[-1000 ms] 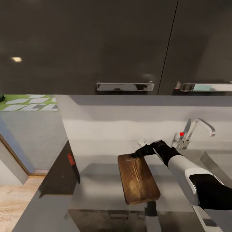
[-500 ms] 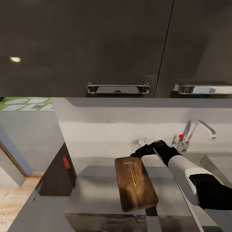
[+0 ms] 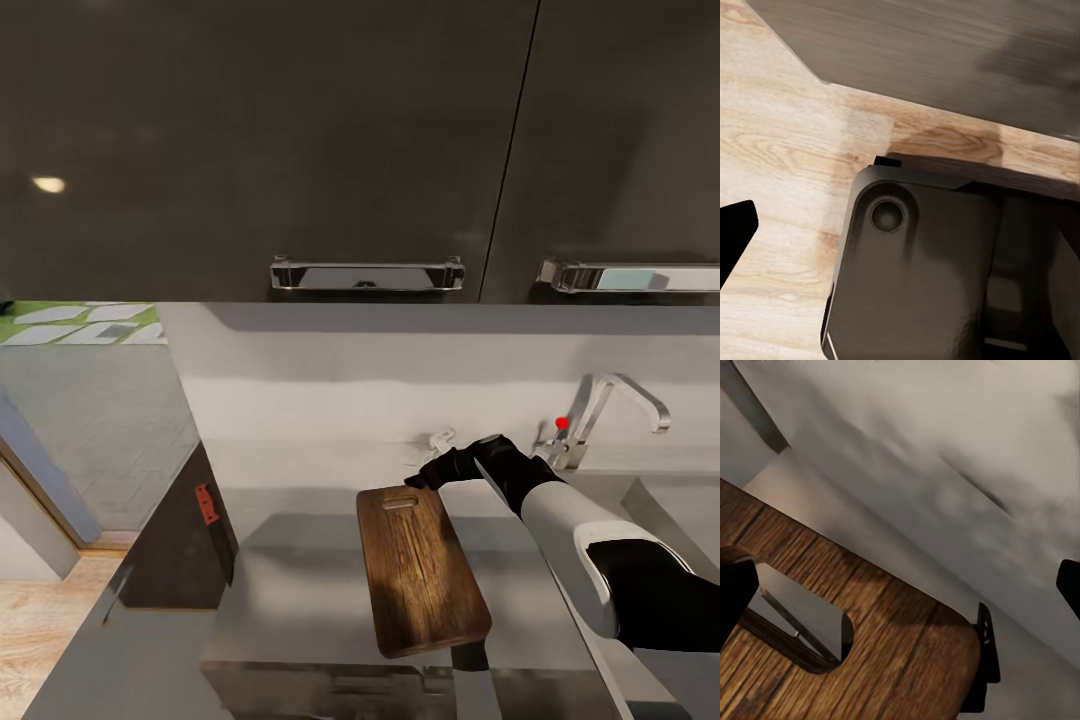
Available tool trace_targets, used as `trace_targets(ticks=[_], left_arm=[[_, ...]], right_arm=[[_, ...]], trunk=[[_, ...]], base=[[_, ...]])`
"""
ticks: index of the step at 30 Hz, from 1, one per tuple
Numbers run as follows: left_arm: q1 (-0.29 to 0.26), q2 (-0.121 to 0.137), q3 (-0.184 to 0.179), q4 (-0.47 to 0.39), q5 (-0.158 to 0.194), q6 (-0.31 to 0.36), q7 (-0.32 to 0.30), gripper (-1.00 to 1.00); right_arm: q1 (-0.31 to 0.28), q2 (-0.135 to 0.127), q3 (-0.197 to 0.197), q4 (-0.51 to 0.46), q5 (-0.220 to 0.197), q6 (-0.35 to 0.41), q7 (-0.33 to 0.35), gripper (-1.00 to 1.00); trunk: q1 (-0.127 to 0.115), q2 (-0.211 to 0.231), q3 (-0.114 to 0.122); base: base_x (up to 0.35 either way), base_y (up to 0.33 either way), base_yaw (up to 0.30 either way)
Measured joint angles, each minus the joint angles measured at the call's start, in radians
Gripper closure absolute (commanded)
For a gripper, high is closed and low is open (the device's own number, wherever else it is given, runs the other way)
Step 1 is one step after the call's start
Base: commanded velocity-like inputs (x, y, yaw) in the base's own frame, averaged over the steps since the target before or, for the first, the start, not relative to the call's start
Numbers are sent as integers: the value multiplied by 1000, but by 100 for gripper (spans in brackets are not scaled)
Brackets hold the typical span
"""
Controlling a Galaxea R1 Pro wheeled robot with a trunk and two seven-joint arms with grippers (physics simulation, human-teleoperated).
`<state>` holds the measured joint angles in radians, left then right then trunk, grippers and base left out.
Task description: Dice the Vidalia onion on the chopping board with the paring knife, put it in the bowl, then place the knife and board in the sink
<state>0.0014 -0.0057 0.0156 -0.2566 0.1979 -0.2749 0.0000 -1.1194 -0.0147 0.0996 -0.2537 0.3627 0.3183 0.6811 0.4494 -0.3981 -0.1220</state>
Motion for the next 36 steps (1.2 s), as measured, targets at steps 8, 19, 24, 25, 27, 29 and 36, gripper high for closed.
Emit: trace_targets(ticks=[8,19,24,25,27,29,36], left_arm=[[0,0,-1,0,0,0,0,-100],[0,0,-1,-1,-1,-1,0,-100],[0,0,-1,-1,-1,-2,0,-100],[0,0,-1,-1,-1,-2,0,-100],[0,0,-1,-1,-1,-2,0,-100],[0,0,-1,0,-1,-2,0,-100],[0,0,-1,-1,-1,-1,0,-100]], right_arm=[[0,0,0,0,0,0,0,-100],[0,0,0,0,0,0,0,-100],[0,0,1,0,0,0,0,-100],[0,0,1,0,0,0,0,-100],[0,1,1,0,0,0,0,-100],[0,1,2,0,0,0,0,-100],[0,1,2,1,0,0,0,-100]], trunk=[[0,0,0],[0,0,0],[0,0,-2],[0,0,-3],[0,0,-4],[0,0,-5],[0,0,-12]], base=[[0,0,0],[0,0,0],[0,0,0],[0,0,0],[0,0,0],[0,0,0],[0,0,0]])
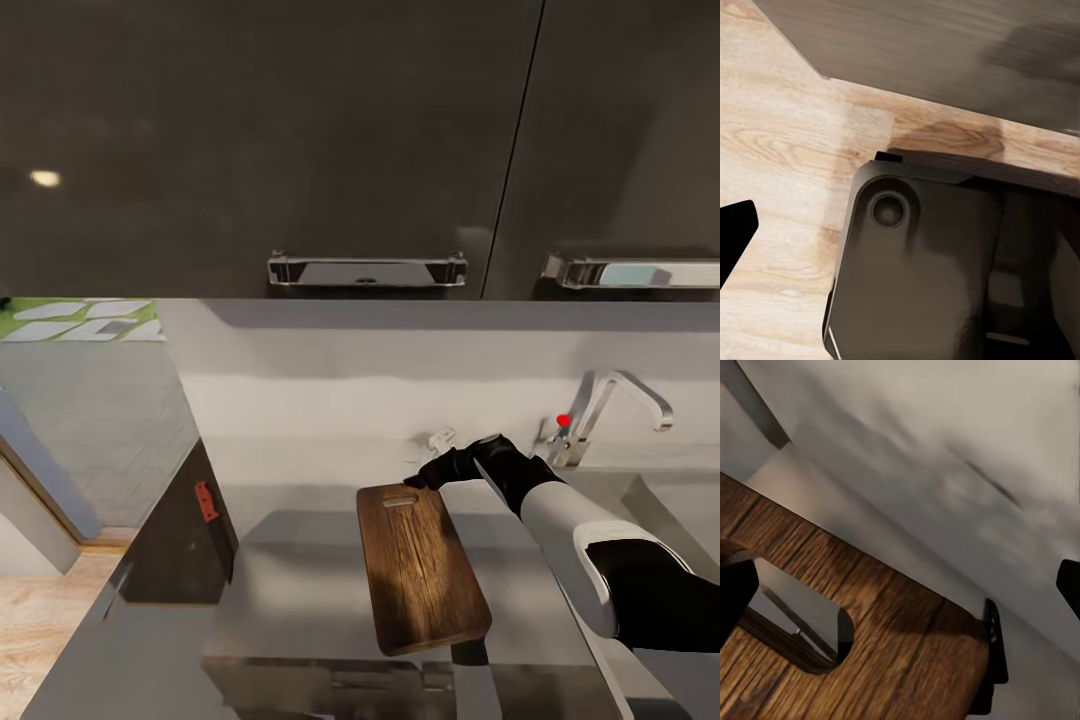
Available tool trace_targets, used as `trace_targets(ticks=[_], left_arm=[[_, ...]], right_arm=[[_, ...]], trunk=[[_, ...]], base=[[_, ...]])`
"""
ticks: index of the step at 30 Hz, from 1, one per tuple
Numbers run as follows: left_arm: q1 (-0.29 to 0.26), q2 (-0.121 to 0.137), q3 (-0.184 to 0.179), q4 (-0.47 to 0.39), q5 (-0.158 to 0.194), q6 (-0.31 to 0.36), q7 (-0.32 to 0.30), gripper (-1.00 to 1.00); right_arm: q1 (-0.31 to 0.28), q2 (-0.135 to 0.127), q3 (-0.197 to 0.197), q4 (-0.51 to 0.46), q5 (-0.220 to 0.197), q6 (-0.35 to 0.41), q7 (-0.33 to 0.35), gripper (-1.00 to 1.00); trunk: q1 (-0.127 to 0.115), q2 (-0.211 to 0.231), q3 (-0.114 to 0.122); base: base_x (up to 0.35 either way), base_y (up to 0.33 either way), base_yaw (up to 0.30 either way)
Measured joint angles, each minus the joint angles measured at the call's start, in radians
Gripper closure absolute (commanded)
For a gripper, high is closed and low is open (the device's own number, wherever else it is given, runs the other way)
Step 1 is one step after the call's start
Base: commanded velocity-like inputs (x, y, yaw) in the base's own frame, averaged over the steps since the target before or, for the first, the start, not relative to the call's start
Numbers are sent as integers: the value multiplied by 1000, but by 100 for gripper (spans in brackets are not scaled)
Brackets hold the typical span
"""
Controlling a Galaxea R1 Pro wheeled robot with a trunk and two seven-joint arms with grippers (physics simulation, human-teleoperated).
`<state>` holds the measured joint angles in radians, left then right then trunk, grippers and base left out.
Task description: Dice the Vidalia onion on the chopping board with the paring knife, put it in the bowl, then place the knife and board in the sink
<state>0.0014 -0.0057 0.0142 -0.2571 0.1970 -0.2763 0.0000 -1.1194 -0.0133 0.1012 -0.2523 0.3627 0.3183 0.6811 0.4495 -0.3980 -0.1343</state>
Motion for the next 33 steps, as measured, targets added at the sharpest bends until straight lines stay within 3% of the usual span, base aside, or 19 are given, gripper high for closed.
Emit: trace_targets(ticks=[19,26,33], left_arm=[[0,0,0,1,0,0,0,-100],[0,1,0,-1,0,0,0,-100],[0,1,0,-1,0,0,0,-100]], right_arm=[[0,2,0,0,0,0,0,-100],[0,8,3,-1,34,-1,0,-100],[0,9,18,-3,40,-36,1,-100]], trunk=[[0,0,-30],[0,0,-41],[0,0,-52]], base=[[0,0,0],[0,0,0],[0,0,0]])
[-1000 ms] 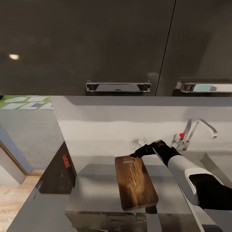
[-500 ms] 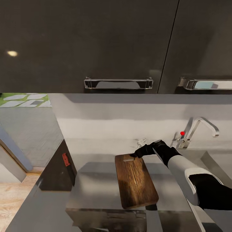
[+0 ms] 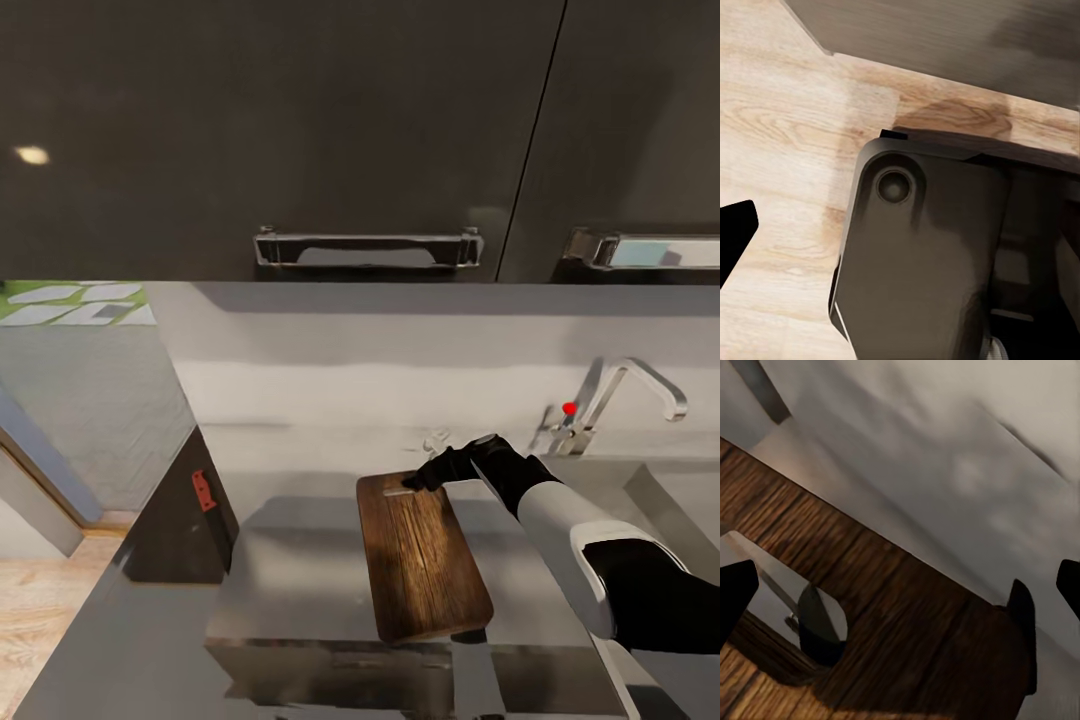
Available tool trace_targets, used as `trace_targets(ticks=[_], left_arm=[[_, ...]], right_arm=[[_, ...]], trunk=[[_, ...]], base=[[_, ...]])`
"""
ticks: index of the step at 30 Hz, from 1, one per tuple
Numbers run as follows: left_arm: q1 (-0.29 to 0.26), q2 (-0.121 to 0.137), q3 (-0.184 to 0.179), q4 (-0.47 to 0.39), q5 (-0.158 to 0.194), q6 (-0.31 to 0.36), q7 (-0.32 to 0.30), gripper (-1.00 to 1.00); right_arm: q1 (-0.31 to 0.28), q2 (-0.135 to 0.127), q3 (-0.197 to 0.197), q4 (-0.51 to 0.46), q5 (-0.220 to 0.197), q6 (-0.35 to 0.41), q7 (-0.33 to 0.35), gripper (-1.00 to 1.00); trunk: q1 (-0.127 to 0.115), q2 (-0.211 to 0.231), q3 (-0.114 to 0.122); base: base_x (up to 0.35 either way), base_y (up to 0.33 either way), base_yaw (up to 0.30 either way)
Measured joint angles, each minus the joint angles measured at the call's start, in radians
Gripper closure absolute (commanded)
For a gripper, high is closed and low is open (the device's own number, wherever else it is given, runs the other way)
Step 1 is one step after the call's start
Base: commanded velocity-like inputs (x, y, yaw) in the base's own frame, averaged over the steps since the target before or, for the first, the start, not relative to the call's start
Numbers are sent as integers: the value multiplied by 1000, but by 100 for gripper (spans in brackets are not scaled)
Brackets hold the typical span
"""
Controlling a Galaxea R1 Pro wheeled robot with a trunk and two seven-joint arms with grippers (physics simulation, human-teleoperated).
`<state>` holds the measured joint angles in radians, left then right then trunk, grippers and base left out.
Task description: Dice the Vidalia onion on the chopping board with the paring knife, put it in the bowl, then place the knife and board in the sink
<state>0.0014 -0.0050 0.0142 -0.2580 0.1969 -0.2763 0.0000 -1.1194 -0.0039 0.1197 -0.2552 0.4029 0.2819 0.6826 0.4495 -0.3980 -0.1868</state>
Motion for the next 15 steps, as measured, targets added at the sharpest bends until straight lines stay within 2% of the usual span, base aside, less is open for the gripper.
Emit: trace_targets(ticks=[4,8,15], left_arm=[[0,-1,0,0,0,0,0,-100],[0,-1,0,0,0,0,0,-100],[0,-1,0,0,0,0,0,-100]], right_arm=[[0,0,7,0,0,-6,6,-100],[0,-1,11,-1,3,-10,65,-100],[-1,-1,2,-3,-4,-12,75,-100]], trunk=[[0,0,-6],[0,0,-13],[0,0,-24]], base=[[0,0,0],[0,0,0],[0,0,0]])
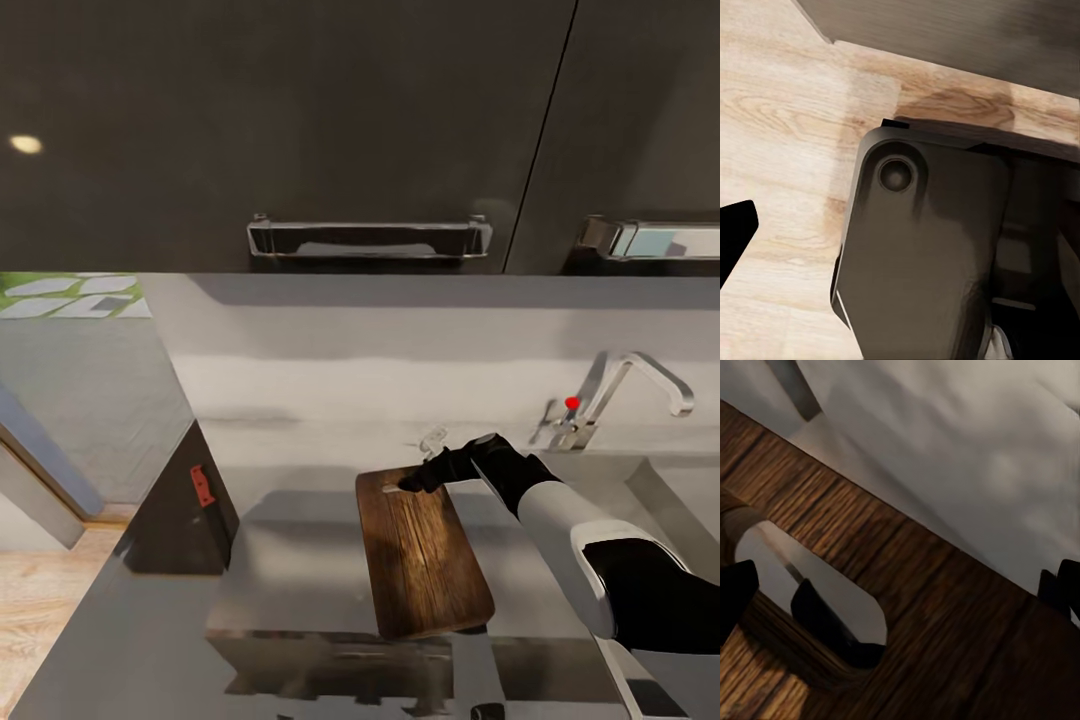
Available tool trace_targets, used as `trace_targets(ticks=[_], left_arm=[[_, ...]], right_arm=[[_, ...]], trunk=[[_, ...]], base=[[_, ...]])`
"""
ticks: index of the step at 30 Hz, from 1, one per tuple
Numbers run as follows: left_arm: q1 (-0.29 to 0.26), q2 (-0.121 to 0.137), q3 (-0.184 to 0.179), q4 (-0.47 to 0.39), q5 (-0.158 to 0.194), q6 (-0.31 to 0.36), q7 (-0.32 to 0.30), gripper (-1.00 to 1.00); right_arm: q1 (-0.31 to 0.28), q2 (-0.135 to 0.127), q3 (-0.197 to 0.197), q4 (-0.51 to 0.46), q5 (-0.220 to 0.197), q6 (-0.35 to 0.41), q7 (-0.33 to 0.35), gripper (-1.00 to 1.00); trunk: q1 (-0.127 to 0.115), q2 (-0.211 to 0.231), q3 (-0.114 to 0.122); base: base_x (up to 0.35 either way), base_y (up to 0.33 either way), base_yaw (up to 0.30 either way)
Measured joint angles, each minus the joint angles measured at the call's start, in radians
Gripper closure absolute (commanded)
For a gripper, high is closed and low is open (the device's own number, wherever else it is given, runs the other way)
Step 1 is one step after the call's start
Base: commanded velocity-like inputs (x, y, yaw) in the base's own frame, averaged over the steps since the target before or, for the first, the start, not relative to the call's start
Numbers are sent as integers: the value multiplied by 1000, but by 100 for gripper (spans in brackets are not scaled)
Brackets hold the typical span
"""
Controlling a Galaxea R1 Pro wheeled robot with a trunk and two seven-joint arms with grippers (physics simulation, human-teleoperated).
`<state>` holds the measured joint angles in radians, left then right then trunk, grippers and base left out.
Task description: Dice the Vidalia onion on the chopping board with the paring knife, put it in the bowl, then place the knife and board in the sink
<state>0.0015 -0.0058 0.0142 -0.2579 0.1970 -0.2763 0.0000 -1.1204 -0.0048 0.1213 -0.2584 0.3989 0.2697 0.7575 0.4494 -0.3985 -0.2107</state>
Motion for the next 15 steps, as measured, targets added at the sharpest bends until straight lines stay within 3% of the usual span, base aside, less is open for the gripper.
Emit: trace_targets(ticks=[15], left_arm=[[0,0,0,0,0,0,0,-100]], right_arm=[[0,-5,1,-6,-1,-44,3,-100]], trunk=[[0,0,-15]], base=[[0,0,0]])
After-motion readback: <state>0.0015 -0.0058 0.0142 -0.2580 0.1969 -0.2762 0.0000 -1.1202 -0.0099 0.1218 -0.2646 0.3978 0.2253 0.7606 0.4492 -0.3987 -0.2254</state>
